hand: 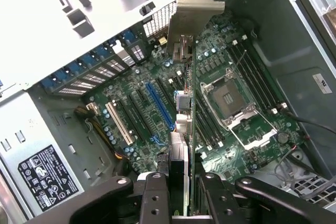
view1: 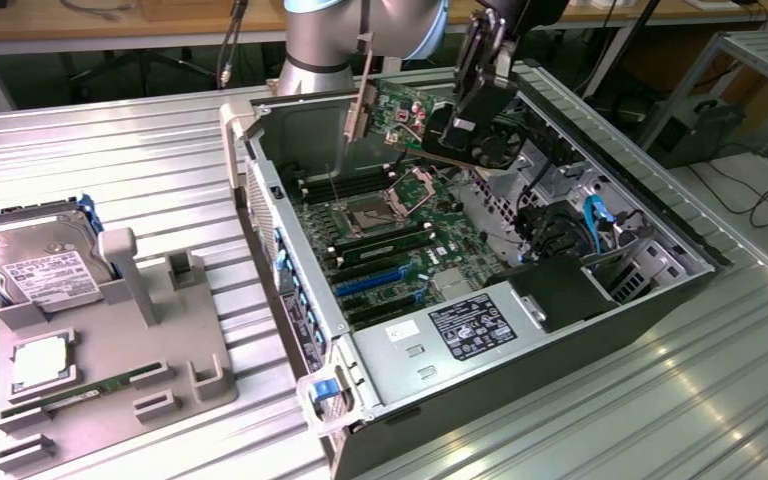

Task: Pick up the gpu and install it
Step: 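Insert the gpu into the slot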

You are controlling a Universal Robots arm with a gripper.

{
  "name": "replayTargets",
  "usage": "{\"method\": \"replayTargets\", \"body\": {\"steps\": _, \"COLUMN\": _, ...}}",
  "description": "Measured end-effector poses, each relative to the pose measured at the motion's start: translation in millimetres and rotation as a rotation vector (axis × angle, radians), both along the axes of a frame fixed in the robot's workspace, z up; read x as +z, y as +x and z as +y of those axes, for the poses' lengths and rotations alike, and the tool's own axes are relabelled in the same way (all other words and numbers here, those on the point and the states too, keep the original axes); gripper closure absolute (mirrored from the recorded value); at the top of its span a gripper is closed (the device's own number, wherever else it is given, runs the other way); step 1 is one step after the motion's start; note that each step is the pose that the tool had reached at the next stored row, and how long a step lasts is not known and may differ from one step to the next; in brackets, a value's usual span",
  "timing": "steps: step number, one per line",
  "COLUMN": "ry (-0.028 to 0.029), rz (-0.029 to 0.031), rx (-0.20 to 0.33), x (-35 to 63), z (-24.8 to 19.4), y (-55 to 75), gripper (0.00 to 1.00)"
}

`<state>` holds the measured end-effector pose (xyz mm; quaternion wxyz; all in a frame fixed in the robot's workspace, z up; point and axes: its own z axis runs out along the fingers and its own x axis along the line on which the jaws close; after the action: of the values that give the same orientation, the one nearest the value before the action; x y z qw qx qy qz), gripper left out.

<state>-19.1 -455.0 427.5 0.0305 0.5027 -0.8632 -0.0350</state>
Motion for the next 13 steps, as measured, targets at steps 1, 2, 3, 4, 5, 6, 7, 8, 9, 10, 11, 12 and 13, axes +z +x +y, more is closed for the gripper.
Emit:
{"method": "replayTargets", "body": {"steps": 1, "ry": 0.0, "rz": 0.0, "rx": 0.008, "x": 0.0, "z": 0.0, "y": 0.0, "gripper": 0.73}}
{"method": "replayTargets", "body": {"steps": 2, "ry": 0.0, "rz": 0.0, "rx": 0.015, "x": 0.0, "z": -0.1, "y": 0.0, "gripper": 0.73}}
{"method": "replayTargets", "body": {"steps": 3, "ry": 0.0, "rz": 0.0, "rx": 0.023, "x": 0.0, "z": -0.1, "y": 0.0, "gripper": 0.73}}
{"method": "replayTargets", "body": {"steps": 4, "ry": 0.0, "rz": 0.0, "rx": 0.03, "x": 0.0, "z": -0.1, "y": 0.0, "gripper": 0.73}}
{"method": "replayTargets", "body": {"steps": 5, "ry": 0.0, "rz": 0.0, "rx": 0.036, "x": 0.0, "z": -0.2, "y": 0.0, "gripper": 0.73}}
{"method": "replayTargets", "body": {"steps": 6, "ry": 0.0, "rz": 0.0, "rx": 0.043, "x": 0.0, "z": -0.2, "y": 0.0, "gripper": 0.73}}
{"method": "replayTargets", "body": {"steps": 7, "ry": -0.0001, "rz": 0.0001, "rx": 0.05, "x": 0.1, "z": -0.3, "y": 0.0, "gripper": 0.73}}
{"method": "replayTargets", "body": {"steps": 8, "ry": -0.0002, "rz": 0.0001, "rx": 0.063, "x": 0.1, "z": -0.4, "y": 0.0, "gripper": 0.73}}
{"method": "replayTargets", "body": {"steps": 9, "ry": 0.0, "rz": 0.0, "rx": 0.073, "x": 0.0, "z": -0.5, "y": 0.0, "gripper": 0.73}}
{"method": "replayTargets", "body": {"steps": 10, "ry": 0.0, "rz": 0.0, "rx": 0.091, "x": 0.0, "z": -0.7, "y": 0.0, "gripper": 0.73}}
{"method": "replayTargets", "body": {"steps": 11, "ry": 0.0001, "rz": 0.0, "rx": 0.102, "x": 0.0, "z": -0.7, "y": 0.0, "gripper": 0.73}}
{"method": "replayTargets", "body": {"steps": 12, "ry": 0.0001, "rz": 0.0, "rx": 0.113, "x": 0.0, "z": -0.8, "y": 0.0, "gripper": 0.73}}
{"method": "replayTargets", "body": {"steps": 13, "ry": 0.0001, "rz": 0.0, "rx": 0.122, "x": 0.0, "z": -0.9, "y": 0.0, "gripper": 0.73}}
